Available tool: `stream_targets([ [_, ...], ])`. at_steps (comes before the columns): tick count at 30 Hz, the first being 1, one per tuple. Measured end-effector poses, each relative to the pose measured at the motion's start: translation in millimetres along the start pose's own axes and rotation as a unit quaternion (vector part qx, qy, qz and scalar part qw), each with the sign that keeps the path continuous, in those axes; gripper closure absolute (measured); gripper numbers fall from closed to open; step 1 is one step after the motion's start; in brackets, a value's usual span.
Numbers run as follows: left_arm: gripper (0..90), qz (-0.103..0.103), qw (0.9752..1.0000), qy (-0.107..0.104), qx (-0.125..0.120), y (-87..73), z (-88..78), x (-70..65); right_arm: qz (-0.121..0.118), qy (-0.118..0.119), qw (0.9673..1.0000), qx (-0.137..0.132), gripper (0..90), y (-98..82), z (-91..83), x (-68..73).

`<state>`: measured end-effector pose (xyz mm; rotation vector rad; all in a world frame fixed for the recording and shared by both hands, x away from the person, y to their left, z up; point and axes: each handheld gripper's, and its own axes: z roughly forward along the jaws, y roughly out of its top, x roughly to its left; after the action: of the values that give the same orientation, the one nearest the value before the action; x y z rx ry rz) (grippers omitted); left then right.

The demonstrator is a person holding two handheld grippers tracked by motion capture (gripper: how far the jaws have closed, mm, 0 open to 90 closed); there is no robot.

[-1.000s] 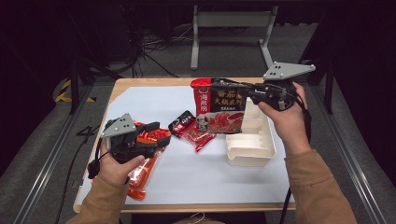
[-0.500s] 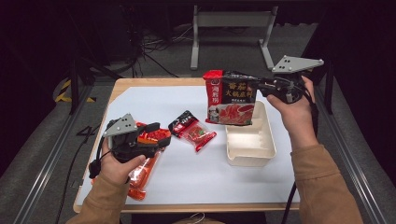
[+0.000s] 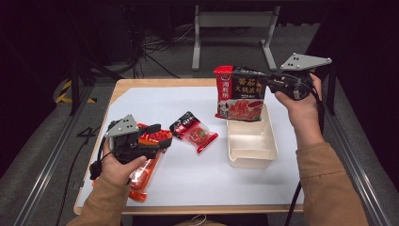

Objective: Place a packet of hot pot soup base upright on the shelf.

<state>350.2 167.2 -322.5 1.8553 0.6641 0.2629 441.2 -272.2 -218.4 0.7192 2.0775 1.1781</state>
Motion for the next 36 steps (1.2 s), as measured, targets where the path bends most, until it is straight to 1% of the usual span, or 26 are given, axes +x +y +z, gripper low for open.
stream_targets([
  [1, 35.4, -0.001, 1.0, -0.001, 0.001, -0.2, 0.3, 0.1, 0.0, -0.001, 1.0, 0.0, 80.6, -0.6, 0.3, -1.3],
  [2, 35.5, 0.002, 1.0, 0.0, 0.002, -0.2, 0.6, 0.7, -0.002, -0.003, 1.0, 0.0, 80.6, -1.3, 0.6, -2.4],
  [3, 35.4, -0.001, 1.0, -0.002, 0.003, -0.4, 0.7, 0.3, -0.003, -0.006, 1.0, -0.001, 80.6, -2.0, 1.0, -3.7],
  [6, 35.4, 0.0, 1.0, -0.002, 0.003, -0.4, 0.7, 0.4, -0.008, -0.012, 0.9999, -0.003, 80.6, -4.2, 2.4, -7.9],
  [13, 35.5, 0.002, 1.0, 0.0, 0.005, -1.0, 2.3, 0.8, -0.027, -0.022, 0.9994, -0.005, 80.5, -9.6, 6.3, -15.5],
  [18, 35.5, -0.002, 1.0, -0.001, 0.006, -1.4, 2.4, 0.5, -0.022, -0.025, 0.9995, 0.0, 80.5, -13.7, 9.1, -19.8],
  [24, 35.0, 0.0, 1.0, -0.001, 0.008, -1.5, 2.7, 1.6, -0.016, -0.027, 0.9995, 0.005, 80.3, -21.2, 13.2, -25.1],
  [26, 34.2, -0.002, 1.0, -0.001, 0.01, -1.5, 2.9, 1.8, -0.013, -0.026, 0.9995, 0.007, 80.3, -23.2, 14.4, -26.4],
  [27, 33.8, -0.006, 0.9999, -0.001, 0.01, -1.7, 3.1, 1.5, -0.013, -0.027, 0.9995, 0.007, 80.3, -24.4, 15.1, -27.2],
  [31, 33.3, -0.001, 0.9999, -0.001, 0.013, -1.9, 4.1, 2.4, -0.01, -0.027, 0.9995, 0.011, 80.2, -29.0, 18.4, -29.5],
  [33, 33.0, -0.005, 0.9999, -0.003, 0.014, -2.2, 4.9, 2.3, -0.011, -0.029, 0.9994, 0.014, 80.2, -31.4, 20.5, -30.6],
  [34, 32.9, -0.001, 0.9999, -0.002, 0.015, -2.2, 4.9, 2.9, -0.01, -0.029, 0.9994, 0.016, 80.2, -32.5, 21.4, -31.1],
  [36, 32.7, -0.004, 0.9998, -0.003, 0.017, -2.4, 5.1, 2.9, -0.009, -0.029, 0.9994, 0.017, 80.2, -34.8, 23.4, -31.8],
])
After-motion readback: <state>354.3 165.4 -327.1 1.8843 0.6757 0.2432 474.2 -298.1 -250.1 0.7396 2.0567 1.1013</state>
